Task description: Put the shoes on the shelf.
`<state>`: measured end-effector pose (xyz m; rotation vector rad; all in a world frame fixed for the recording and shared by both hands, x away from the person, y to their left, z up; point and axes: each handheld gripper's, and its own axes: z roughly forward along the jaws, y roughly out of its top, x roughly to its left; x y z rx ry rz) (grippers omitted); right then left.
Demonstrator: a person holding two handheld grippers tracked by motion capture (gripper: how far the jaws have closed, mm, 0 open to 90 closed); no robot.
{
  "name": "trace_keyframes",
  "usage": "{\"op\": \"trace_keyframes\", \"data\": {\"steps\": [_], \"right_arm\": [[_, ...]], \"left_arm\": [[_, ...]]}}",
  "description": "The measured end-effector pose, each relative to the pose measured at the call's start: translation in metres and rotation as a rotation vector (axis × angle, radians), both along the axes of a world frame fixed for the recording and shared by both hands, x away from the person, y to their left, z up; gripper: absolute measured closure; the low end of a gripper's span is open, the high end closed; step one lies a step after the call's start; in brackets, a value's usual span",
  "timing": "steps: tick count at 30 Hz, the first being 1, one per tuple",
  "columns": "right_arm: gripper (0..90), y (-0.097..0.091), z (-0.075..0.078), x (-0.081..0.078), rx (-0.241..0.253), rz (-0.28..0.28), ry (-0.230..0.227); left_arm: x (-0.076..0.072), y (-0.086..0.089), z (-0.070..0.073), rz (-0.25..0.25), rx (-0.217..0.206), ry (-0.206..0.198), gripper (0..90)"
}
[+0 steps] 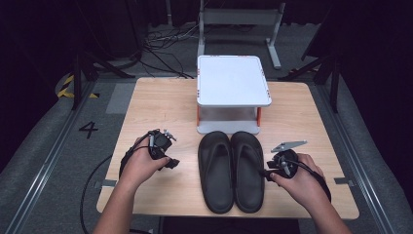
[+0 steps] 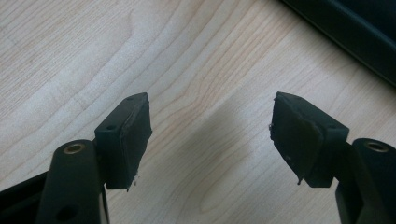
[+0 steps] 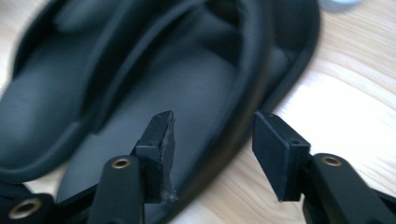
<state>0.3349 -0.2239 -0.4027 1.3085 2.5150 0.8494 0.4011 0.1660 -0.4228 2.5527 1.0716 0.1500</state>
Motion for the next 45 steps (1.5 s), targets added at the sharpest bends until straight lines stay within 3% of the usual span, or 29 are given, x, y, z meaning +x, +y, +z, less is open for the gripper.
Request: {"op": "trace_keyframes", "data": {"steps": [6,15,19,23,28,35,39,42,45], "right_arm": [[41.6,0.025,0.005,-0.005,0.015,0.053,-0.004],[35.7,0.068,-0.010,0.002,-0.020,0.120,0.044],[34.2,0.077,-0.018,0.004,-0.026,0.114,0.060],[31.4,0.083,-0.022,0.009,-0.014,0.094,0.050],[30.6,0.090,-0.032,0.012,-0.060,0.118,0.020],[16.8,0.094,-0.042,0.009,-0.055,0.153,-0.046],[18.1,0.095,-0.042,0.007,-0.066,0.149,-0.056],[34.9,0.093,-0.037,0.010,-0.046,0.104,-0.033],[39.0,0.091,-0.034,0.014,-0.031,0.068,0.010]], "left_arm": [[-0.003,0.004,-0.001,0.010,0.000,0.003,29.7],[-0.009,0.007,-0.003,0.022,0.008,0.003,29.3],[-0.010,0.010,-0.005,0.029,0.018,0.005,29.3],[-0.011,0.010,-0.005,0.027,0.019,0.008,29.1],[-0.011,0.009,-0.006,0.024,0.027,0.006,29.1],[-0.011,0.007,-0.007,0.025,0.031,0.015,29.0],[-0.011,0.007,-0.008,0.025,0.031,0.018,28.9],[-0.011,0.007,-0.008,0.024,0.032,0.019,28.9],[-0.011,0.007,-0.009,0.024,0.033,0.019,28.9]]}}
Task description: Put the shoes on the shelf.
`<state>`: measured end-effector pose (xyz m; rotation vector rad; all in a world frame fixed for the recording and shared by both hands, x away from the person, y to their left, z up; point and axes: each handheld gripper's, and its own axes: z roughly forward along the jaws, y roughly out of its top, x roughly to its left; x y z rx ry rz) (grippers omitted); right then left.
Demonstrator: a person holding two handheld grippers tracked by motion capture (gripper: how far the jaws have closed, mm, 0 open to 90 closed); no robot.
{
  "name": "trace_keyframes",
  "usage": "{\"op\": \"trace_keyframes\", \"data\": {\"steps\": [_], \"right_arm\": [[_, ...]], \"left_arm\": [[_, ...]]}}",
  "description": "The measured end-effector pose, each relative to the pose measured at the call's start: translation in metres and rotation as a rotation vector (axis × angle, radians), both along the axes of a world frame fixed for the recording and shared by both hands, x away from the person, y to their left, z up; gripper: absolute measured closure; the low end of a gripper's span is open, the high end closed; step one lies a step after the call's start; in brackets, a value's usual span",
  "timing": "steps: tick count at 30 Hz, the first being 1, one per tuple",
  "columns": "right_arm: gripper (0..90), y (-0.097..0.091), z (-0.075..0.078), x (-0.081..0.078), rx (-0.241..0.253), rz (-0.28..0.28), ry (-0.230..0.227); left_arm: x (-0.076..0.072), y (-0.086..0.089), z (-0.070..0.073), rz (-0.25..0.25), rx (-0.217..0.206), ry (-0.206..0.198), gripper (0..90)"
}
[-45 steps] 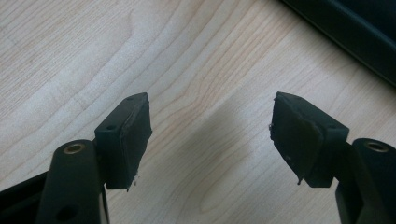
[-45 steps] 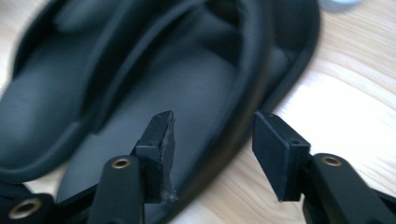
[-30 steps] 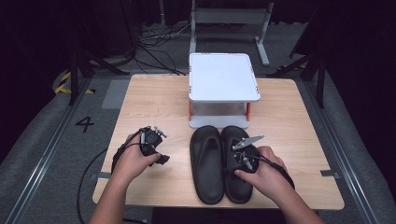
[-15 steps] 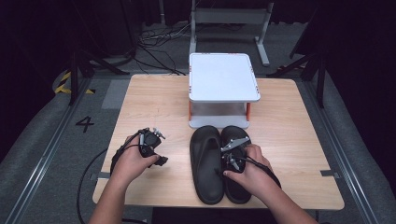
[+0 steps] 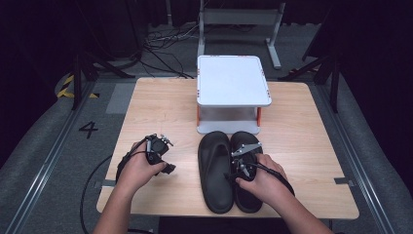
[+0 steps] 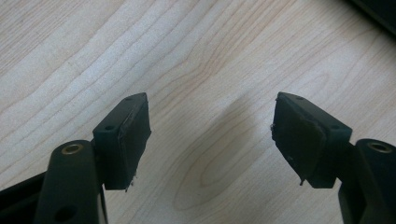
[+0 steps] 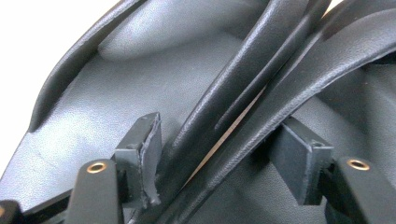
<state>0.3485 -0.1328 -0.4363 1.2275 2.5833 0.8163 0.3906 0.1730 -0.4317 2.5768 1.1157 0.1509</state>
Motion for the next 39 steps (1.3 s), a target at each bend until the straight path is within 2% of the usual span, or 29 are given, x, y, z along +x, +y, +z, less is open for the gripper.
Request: {"op": "trace_keyframes", "data": {"steps": [3,4,5,6,7,10,12,14,17,20,26,34,39], "right_arm": [[47.3,0.001,0.001,0.000,0.022,-0.053,0.011],[53.8,0.001,0.001,0.000,0.024,-0.071,0.009],[53.8,0.001,0.001,0.000,0.024,-0.071,0.009],[61.5,0.001,0.003,0.000,0.017,-0.087,0.011],[64.7,0.000,0.004,0.000,0.003,-0.100,0.022],[73.5,-0.002,0.005,0.002,-0.007,-0.107,0.034],[76.6,-0.005,0.006,0.003,-0.025,-0.108,0.025],[76.8,-0.007,0.009,0.003,-0.034,-0.089,0.020],[76.9,-0.008,0.015,0.002,-0.007,-0.093,0.039],[77.0,-0.009,0.018,0.003,-0.010,-0.082,0.025],[76.9,-0.013,0.030,0.007,0.025,-0.091,0.009],[76.9,-0.030,0.052,0.032,0.050,-0.171,-0.036],[76.7,-0.034,0.059,0.047,0.065,-0.223,-0.055]], "left_arm": [[0.000,0.000,0.000,-0.003,0.001,-0.001,28.9],[0.000,0.000,0.000,0.001,-0.006,-0.001,29.0],[0.000,0.000,0.000,0.001,-0.006,-0.001,29.0],[0.000,0.001,0.000,0.005,-0.008,-0.004,29.0],[0.000,0.001,0.001,0.002,-0.006,-0.003,29.0],[0.000,0.003,0.001,0.004,-0.007,-0.007,29.0],[0.000,0.003,0.002,0.008,-0.008,-0.005,29.0],[0.000,0.004,0.002,0.009,-0.010,-0.005,29.0],[-0.001,0.004,0.002,0.010,-0.010,-0.006,29.0],[-0.001,0.004,0.003,0.010,-0.014,-0.006,29.0],[0.000,0.006,0.004,0.009,-0.016,-0.011,29.0],[0.000,0.007,0.005,0.011,-0.017,-0.012,29.0],[0.000,0.008,0.004,0.015,-0.018,-0.012,29.0]]}}
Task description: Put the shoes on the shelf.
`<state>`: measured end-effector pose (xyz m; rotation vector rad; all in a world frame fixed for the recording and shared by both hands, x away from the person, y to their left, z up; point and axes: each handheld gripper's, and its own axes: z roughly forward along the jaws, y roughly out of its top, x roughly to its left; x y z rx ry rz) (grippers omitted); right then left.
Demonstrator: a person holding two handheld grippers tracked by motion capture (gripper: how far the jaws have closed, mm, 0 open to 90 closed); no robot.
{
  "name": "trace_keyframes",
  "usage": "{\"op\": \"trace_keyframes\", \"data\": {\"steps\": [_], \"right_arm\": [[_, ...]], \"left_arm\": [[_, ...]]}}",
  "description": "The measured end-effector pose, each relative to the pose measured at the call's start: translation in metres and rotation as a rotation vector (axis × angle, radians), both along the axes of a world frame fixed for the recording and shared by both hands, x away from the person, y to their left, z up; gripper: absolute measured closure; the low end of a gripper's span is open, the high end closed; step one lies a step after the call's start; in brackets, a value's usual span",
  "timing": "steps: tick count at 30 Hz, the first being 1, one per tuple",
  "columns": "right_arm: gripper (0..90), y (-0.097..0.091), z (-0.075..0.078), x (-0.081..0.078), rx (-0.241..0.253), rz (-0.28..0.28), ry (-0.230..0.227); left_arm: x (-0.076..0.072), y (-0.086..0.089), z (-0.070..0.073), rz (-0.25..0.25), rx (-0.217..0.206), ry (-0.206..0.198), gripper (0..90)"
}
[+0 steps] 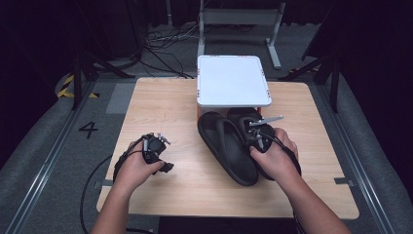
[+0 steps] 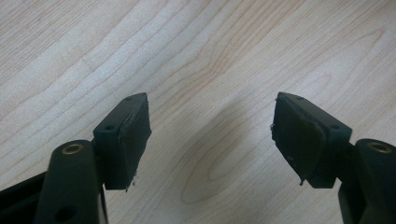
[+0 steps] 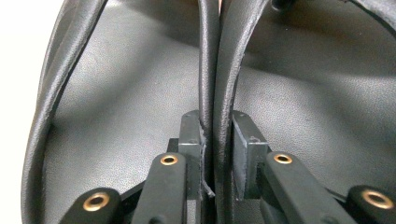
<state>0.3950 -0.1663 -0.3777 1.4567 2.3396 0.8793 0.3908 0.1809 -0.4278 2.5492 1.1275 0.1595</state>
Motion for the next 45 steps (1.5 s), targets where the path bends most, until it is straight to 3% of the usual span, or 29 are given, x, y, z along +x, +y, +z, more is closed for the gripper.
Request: {"op": "trace_keyframes", "data": {"steps": [7,14,19,23,33,37,38,40,41,42,45], "right_arm": [[76.8,0.005,0.007,0.019,0.017,-0.037,-0.012],[76.7,0.011,0.004,0.041,0.036,-0.099,-0.029],[76.6,0.016,0.001,0.053,0.065,-0.151,-0.001],[76.6,0.015,-0.002,0.060,0.086,-0.198,-0.001],[76.9,0.023,-0.007,0.075,0.088,-0.244,-0.015],[76.5,0.027,-0.011,0.081,0.111,-0.263,-0.047],[74.5,0.030,-0.015,0.084,0.114,-0.267,-0.088],[69.9,0.030,-0.017,0.085,0.118,-0.257,-0.102],[53.9,0.029,-0.021,0.087,0.159,-0.216,-0.141],[49.4,0.028,-0.022,0.086,0.164,-0.209,-0.164],[45.0,0.024,-0.021,0.079,0.183,-0.184,-0.186]], "left_arm": [[0.000,0.000,0.000,-0.002,0.001,0.002,29.0],[0.001,0.003,-0.001,0.001,0.000,0.003,29.0],[0.001,0.004,-0.001,0.001,-0.005,0.002,29.0],[0.001,0.004,0.000,0.003,-0.003,0.000,29.0],[0.001,0.004,0.000,0.001,-0.005,0.004,29.0],[0.001,0.003,-0.002,-0.003,-0.001,0.008,28.9],[0.001,0.003,-0.002,-0.006,-0.001,0.007,29.0],[0.001,0.003,-0.001,-0.008,-0.001,0.007,29.0],[0.000,0.003,0.000,-0.010,-0.003,0.004,29.0],[0.001,0.003,0.000,-0.012,-0.005,0.004,28.9],[0.001,0.002,-0.001,-0.011,-0.001,0.008,28.9]]}}
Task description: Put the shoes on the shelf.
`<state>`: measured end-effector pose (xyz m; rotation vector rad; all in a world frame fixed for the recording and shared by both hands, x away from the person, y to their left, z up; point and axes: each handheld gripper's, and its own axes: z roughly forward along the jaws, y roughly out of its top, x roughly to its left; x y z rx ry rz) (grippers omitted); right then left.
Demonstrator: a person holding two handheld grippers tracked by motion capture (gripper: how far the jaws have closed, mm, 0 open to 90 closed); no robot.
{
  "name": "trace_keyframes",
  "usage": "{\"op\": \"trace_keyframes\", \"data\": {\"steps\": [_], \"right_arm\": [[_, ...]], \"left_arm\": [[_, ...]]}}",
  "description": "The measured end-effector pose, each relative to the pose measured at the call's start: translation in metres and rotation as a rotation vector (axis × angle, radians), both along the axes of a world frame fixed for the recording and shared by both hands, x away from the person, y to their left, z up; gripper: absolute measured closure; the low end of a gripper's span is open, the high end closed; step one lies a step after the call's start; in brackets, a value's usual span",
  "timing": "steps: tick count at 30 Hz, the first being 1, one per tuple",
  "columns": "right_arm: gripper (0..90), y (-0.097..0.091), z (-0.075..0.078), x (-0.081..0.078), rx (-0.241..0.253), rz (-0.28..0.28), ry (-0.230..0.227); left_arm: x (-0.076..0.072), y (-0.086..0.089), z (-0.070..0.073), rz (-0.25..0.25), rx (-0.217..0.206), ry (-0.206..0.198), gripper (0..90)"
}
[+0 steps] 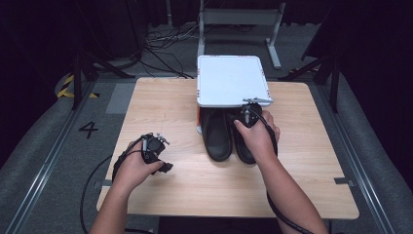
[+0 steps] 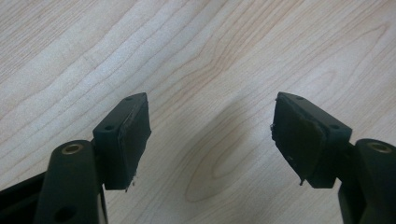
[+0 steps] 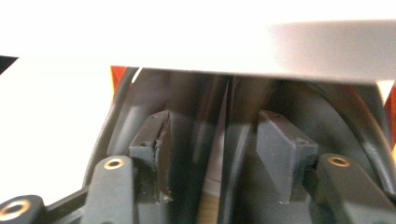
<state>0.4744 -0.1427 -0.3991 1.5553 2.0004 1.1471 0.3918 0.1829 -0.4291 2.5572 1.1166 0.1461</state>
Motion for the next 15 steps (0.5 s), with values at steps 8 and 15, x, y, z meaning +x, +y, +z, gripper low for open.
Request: {"op": "trace_keyframes", "data": {"steps": [8,15], "right_arm": [[41.9,-0.024,0.009,-0.022,0.012,0.034,-0.044],[41.7,-0.049,0.011,-0.050,-0.009,0.081,-0.043]], "left_arm": [[0.000,-0.008,0.004,-0.006,0.001,-0.018,29.0],[-0.001,-0.019,0.007,-0.026,0.005,-0.031,29.5]]}}
